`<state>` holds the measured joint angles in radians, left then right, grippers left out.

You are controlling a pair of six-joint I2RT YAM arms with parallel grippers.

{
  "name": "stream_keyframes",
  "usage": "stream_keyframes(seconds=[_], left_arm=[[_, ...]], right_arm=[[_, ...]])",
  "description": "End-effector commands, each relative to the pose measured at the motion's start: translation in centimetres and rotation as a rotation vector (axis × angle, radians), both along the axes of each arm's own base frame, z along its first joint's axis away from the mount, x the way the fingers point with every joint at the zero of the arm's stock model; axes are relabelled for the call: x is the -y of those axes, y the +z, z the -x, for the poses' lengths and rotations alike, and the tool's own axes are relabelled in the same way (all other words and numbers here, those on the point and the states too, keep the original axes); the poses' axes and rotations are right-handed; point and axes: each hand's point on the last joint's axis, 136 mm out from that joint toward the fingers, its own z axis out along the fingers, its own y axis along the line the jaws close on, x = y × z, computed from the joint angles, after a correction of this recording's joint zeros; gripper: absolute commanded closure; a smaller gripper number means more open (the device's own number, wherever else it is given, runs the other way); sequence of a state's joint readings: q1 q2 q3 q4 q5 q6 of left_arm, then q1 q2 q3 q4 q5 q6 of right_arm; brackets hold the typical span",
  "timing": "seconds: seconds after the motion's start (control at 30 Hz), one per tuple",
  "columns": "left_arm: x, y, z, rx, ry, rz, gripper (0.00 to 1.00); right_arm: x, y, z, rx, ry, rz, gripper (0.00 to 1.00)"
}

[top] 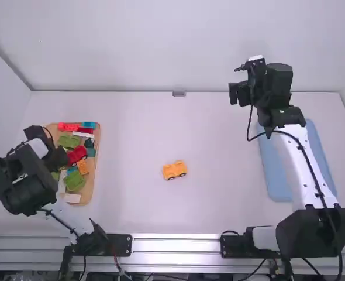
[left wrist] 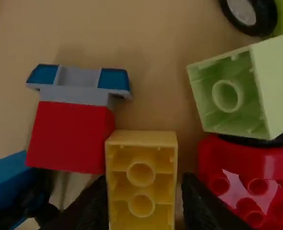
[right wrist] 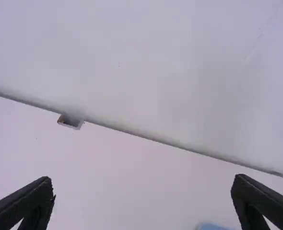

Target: Assemble lego blocks to make yellow taxi

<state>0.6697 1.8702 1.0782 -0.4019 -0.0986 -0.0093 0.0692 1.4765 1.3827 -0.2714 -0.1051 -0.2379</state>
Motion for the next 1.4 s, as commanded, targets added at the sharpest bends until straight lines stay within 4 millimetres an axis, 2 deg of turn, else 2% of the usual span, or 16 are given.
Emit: stream_keyframes(seconds=[0.0, 0.3, 0.53, 0.7, 0.73, 0.87, 0.97, 1.03, 1.07, 1.17, 1.23, 1.3, 1.37], left_arm=[[0.5, -1.1, 0.7, -0.025, -0.003, 0.023, 0.59], [0.1, -1.1, 0.2, 0.004, -0.008, 0.005, 0.62], [0.4, -1.5, 0.5, -0.003, -0.008, 0.013, 0.63], [0.1, -1.4, 0.4, 0.002, -0.004, -0.002, 0.75], [0.0, -1.3, 0.3, 0.008, -0.001, -0.007, 0.8], [-0.5, -0.8, -0.4, 0.03, -0.002, -0.021, 0.81], [-0.6, 0.3, -0.7, 0.034, 0.02, -0.015, 0.88], [-0.4, 2.3, -1.0, 0.054, 0.019, -0.018, 0.93], [-0.4, 2.3, -1.0, 0.054, 0.019, -0.018, 0.93], [0.8, 6.1, -1.9, 0.117, -0.019, -0.062, 0.93], [1.2, 7.4, -2.2, 0.14, -0.034, -0.08, 0.93], [2.8, 10.6, -3.0, 0.203, -0.08, -0.119, 0.93], [5.1, 12.7, -4.2, 0.267, -0.18, -0.131, 0.92]], right_arm=[[-0.3, 1.2, -0.4, 0.027, 0.005, -0.008, 0.01], [-0.3, 1.2, -0.4, 0.026, 0.005, -0.008, 0.01], [-0.3, 1.2, -0.4, 0.025, 0.004, -0.008, 0.01], [-0.3, 1.1, -0.4, 0.025, 0.005, -0.008, 0.01], [-0.3, 1.1, -0.3, 0.022, 0.008, -0.01, 0.02], [-0.3, 1.2, -0.4, 0.026, 0.008, -0.01, 0.01], [-0.7, 1.3, -0.3, 0.03, 0.029, -0.02, 0.01], [-2.5, 1.3, 0.2, 0.021, 0.127, -0.06, 0.01], [-2.5, 1.3, 0.2, 0.021, 0.127, -0.06, 0.01], [-5.6, 1.7, 1.4, 0.052, 0.356, -0.056, 0.01], [-6.3, 1.6, 1.4, 0.06, 0.399, -0.061, 0.01], [-7.2, 1.2, 0.7, 0.066, 0.441, -0.098, 0.01], [-7.8, 0.6, -0.2, 0.062, 0.449, -0.14, 0.02]])
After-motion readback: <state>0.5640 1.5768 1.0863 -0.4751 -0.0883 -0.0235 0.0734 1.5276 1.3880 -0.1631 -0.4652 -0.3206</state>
